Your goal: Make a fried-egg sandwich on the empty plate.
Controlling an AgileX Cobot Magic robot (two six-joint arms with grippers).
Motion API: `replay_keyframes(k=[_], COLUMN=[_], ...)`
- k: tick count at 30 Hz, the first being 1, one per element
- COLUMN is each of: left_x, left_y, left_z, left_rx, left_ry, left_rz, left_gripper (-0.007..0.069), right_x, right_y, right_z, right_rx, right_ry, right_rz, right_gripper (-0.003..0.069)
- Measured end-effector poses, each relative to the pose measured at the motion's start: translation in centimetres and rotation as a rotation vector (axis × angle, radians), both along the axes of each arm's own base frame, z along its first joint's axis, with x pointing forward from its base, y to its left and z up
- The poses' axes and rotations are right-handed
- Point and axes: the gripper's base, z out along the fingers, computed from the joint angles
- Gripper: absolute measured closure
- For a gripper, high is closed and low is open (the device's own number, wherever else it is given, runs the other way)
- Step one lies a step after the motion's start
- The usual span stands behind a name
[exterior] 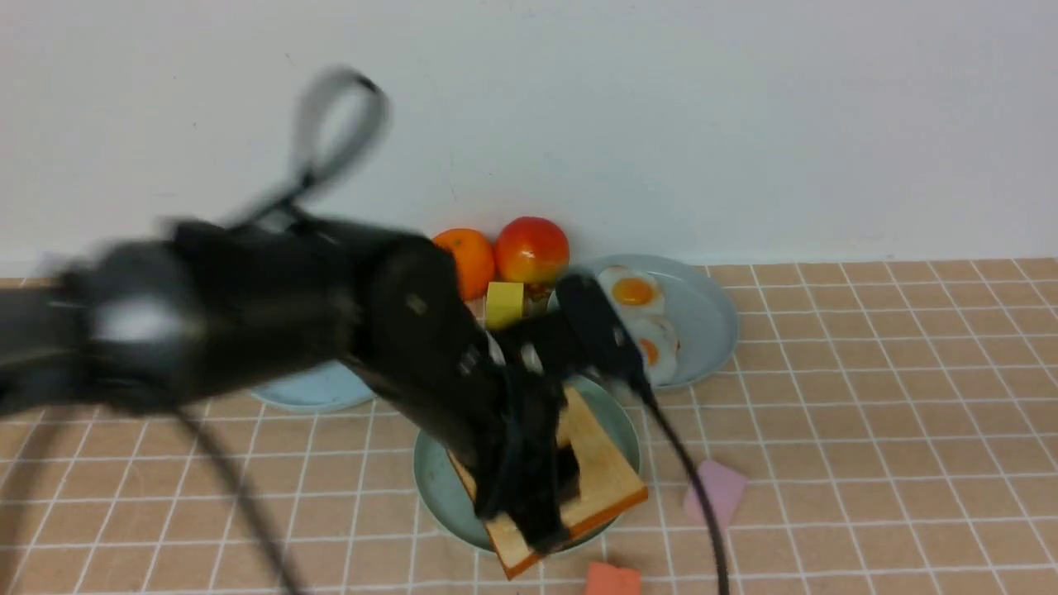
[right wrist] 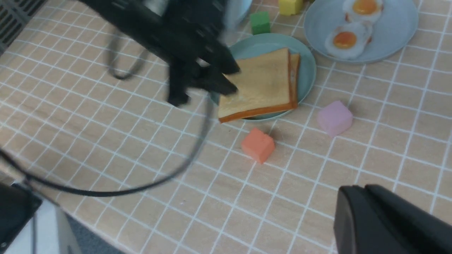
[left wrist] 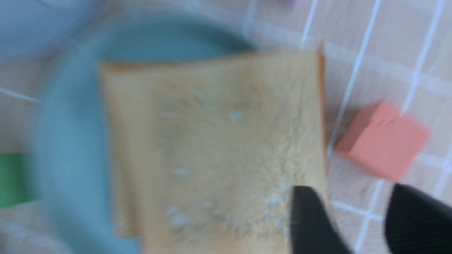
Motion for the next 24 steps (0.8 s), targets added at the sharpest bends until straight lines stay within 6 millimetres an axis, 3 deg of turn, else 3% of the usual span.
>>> replay_keyframes(k=[1, 2, 3, 4, 6, 9, 12, 14, 17, 19, 20, 24], left_x=[-0.7, -0.9, -2.2, -3.2, -5.6, -9.2, -12.8, -15.7, -18.6, -19.6, -20.6, -21.8], left_y=[0.6, 0.7, 1.8, 2.6, 4.7, 7.7, 10.9, 13.5, 16.3, 17.3, 18.3, 19.4], left_z=[1.9, 2.3, 5.0, 6.7, 9.3, 10.7, 9.8, 7.8, 5.1, 3.7, 2.0, -0.8], left_rx=[-0.05, -0.061, -0.137, -0.187, -0.291, -0.416, -0.54, -0.666, -0.855, -0.916, -0.99, -1.059], left_ry=[-0.025, -0.03, -0.062, -0.087, -0.123, -0.167, -0.215, -0.255, -0.352, -0.386, -0.429, -0.471], left_rz=[0.029, 0.035, 0.078, 0.101, 0.163, 0.221, 0.27, 0.312, 0.351, 0.358, 0.364, 0.362], left_gripper=[0.0487, 0.0487, 0.0591, 0.0624, 0.0638, 0.0638, 0.0638, 0.0638, 0.0638, 0.0638, 0.0638, 0.0638], right_x=[0.1, 0.1, 0.2, 0.3, 0.5, 0.1, -1.0, -2.3, -4.5, -5.1, -6.0, -6.3], right_y=[-0.1, -0.2, -0.4, -0.5, -0.9, -1.5, -2.4, -3.1, -4.1, -4.5, -5.0, -5.4], right_z=[0.0, 0.0, 0.0, -0.1, -0.2, -0.2, -0.3, -0.5, -1.3, -1.8, -3.0, -5.3], right_rx=[-0.01, -0.014, -0.034, -0.051, -0.081, -0.108, -0.145, -0.15, -0.127, -0.115, -0.094, -0.045], right_ry=[-0.01, -0.01, -0.02, -0.025, -0.028, -0.037, -0.064, -0.084, -0.122, -0.131, -0.136, -0.149], right_rz=[-0.013, -0.015, -0.033, -0.047, -0.082, -0.14, -0.217, -0.284, -0.393, -0.428, -0.49, -0.57], right_gripper=[0.0617, 0.0617, 0.0617, 0.0617, 0.0617, 0.0617, 0.0627, 0.0652, 0.0662, 0.0662, 0.0662, 0.0661])
